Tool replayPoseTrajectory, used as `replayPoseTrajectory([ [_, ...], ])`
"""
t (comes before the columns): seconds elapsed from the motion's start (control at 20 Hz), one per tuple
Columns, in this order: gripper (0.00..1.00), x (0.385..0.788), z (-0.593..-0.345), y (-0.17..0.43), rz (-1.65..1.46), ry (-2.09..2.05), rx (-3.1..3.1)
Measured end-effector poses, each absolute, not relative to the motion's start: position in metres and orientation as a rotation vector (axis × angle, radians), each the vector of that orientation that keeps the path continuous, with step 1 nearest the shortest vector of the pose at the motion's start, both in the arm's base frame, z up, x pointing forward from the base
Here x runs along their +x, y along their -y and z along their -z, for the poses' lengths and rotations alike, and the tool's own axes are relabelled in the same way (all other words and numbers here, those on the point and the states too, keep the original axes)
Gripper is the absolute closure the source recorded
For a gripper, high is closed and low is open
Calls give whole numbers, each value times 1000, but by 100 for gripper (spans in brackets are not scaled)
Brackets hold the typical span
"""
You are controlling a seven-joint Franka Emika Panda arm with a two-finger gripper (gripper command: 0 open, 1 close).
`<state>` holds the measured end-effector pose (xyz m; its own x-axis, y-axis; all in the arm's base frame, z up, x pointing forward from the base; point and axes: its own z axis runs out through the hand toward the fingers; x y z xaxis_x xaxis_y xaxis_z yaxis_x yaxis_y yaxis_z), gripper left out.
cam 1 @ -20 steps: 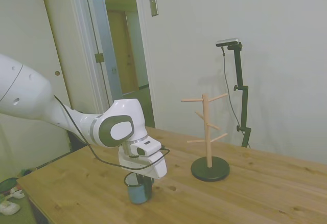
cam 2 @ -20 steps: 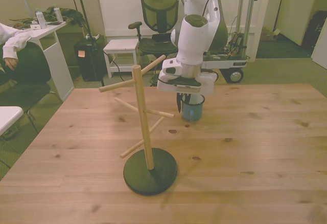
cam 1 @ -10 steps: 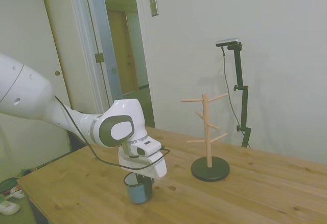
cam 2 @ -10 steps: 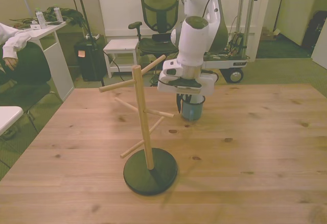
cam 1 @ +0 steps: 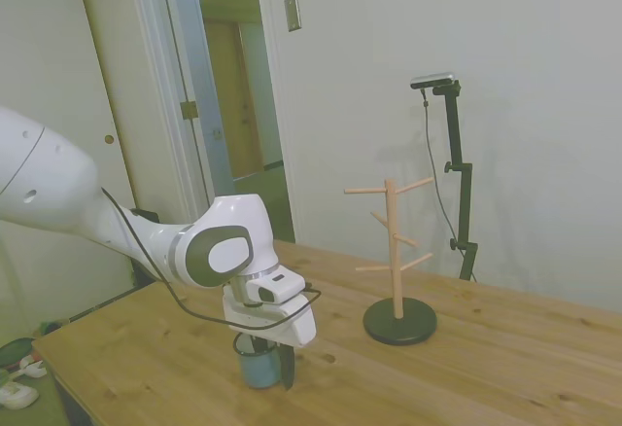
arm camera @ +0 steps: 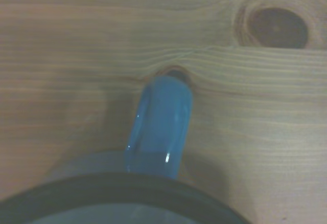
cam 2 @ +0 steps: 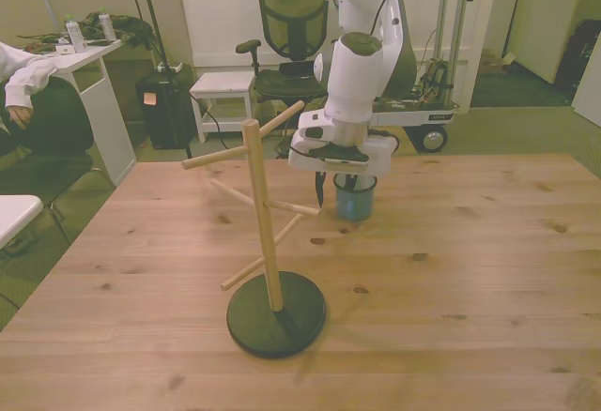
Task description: Unload the mug
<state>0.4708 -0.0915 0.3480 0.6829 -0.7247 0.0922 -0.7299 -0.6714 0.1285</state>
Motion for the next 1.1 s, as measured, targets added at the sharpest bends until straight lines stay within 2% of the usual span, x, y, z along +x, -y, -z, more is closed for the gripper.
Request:
replayPoseTrajectory([
  [0.85,0,453,-356,87,-95,1198,2751],
  [0.95,0,452,-361,87,-114,1205,2756],
  [1.1,0,448,-382,85,-176,1216,2766],
])
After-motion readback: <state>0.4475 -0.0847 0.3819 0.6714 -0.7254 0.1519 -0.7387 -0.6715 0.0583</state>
